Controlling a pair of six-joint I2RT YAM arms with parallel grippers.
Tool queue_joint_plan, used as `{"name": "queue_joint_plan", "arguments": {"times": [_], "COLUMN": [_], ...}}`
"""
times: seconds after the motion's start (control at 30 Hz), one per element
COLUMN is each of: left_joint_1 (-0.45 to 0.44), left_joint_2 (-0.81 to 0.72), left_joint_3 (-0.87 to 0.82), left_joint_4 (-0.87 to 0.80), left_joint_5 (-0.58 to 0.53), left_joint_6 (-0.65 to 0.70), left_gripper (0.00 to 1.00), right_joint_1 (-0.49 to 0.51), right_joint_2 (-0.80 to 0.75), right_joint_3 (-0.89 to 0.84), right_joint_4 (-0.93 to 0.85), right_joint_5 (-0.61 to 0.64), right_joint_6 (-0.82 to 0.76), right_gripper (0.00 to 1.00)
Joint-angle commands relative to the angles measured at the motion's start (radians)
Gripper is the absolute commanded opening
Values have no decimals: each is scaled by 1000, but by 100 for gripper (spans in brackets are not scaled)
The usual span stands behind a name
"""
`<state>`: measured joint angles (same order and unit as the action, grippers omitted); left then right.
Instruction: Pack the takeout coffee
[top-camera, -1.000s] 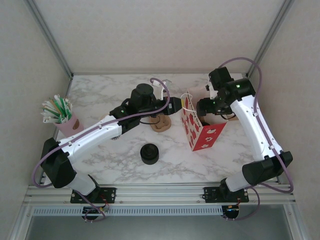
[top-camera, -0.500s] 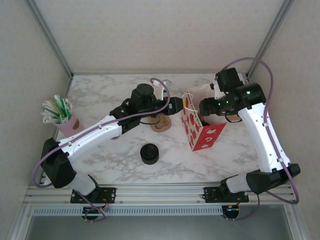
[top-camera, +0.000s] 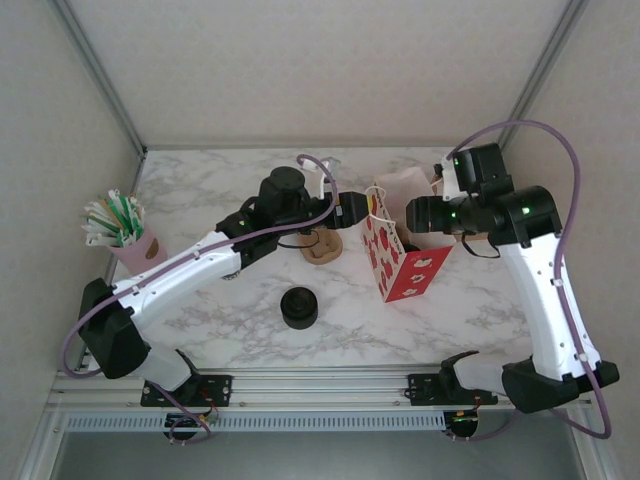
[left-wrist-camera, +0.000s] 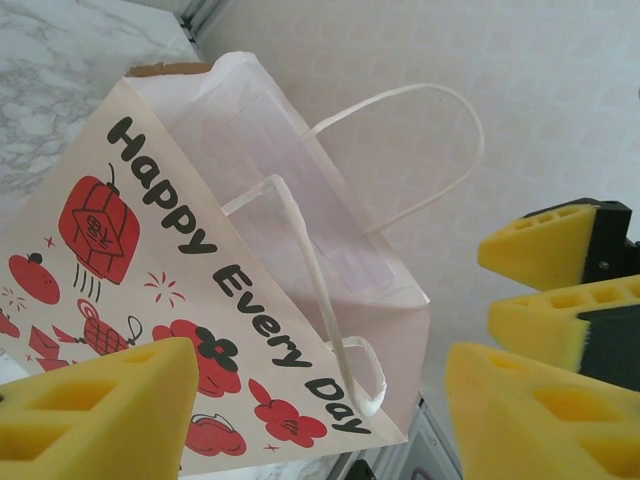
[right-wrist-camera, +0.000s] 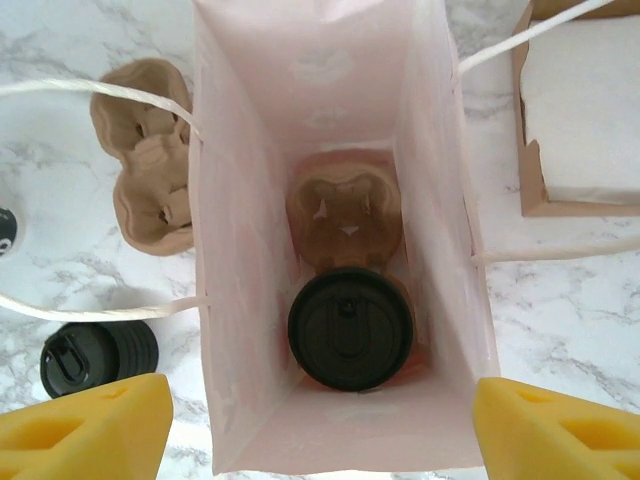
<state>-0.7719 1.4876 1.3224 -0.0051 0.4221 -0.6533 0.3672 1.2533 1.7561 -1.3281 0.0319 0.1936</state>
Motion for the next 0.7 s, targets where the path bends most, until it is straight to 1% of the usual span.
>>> {"name": "queue_joint_plan", "arguments": {"times": [0.0,0.43,0.67], "left_joint_1": [-10,-10,-12], "left_joint_2": [-37,-71,-93], "left_joint_3": [37,25,9], "left_joint_4": [-12,-17,-10], "left_joint_5": [-25,-64,-85], "left_joint_6": [25,44,57], "left_gripper": [66,68,68], "right_joint_1": [6,7,7], "right_joint_2": [-39,-172,-255], "right_joint_3": [-22,-105,-152], "right_joint_4": [29,77,107], "right_joint_5": [2,43,39], "right_joint_6": [10,14,17], "right_gripper": [79,79,80]}}
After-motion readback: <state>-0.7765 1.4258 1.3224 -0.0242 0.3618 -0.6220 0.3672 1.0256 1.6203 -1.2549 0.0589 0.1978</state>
